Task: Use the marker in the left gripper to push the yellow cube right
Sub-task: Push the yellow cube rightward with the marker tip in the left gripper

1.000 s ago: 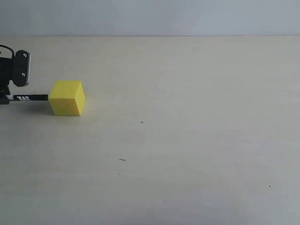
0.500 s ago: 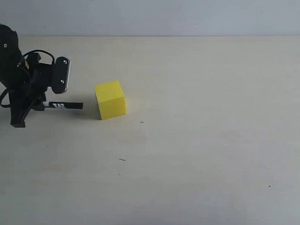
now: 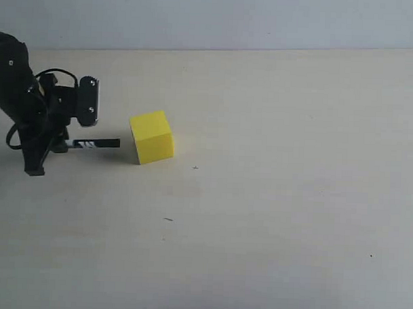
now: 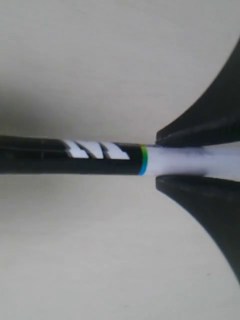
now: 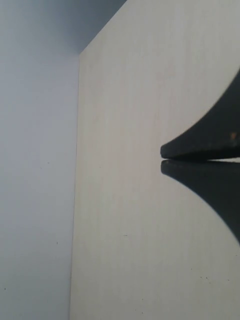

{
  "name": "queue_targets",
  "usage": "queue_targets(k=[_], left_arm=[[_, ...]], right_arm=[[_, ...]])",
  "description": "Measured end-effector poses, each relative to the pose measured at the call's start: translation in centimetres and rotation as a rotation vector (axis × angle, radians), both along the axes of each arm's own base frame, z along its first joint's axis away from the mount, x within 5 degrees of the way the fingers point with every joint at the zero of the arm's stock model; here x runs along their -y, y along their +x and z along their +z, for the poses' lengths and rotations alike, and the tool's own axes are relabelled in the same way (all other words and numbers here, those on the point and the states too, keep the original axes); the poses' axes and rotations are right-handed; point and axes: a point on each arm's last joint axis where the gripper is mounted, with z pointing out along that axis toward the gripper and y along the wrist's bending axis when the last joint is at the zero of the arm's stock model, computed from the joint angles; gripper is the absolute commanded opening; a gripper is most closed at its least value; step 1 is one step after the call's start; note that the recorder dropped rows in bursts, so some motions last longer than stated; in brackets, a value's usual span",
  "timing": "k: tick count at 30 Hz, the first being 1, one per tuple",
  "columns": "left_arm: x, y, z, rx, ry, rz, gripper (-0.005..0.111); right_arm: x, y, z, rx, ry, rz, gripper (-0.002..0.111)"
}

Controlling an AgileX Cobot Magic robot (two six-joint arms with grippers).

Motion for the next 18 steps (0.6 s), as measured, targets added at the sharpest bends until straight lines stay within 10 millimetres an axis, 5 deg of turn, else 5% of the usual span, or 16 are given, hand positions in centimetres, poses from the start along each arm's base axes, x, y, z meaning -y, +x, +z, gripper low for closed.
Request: queue_targets(k=[8,18], left_arm=[[5.6,-0.8,0.4,0.114,-0.091,-0.119,0.000],[2.5,-0.3,0.1,0.039,-0.068,0.011,0.000]], right_arm=[[0.0,0.0,0.0,0.000,0.000,0.000,0.000],[0.0,0.0,0.0,0.002,0.000,0.000,0.000]])
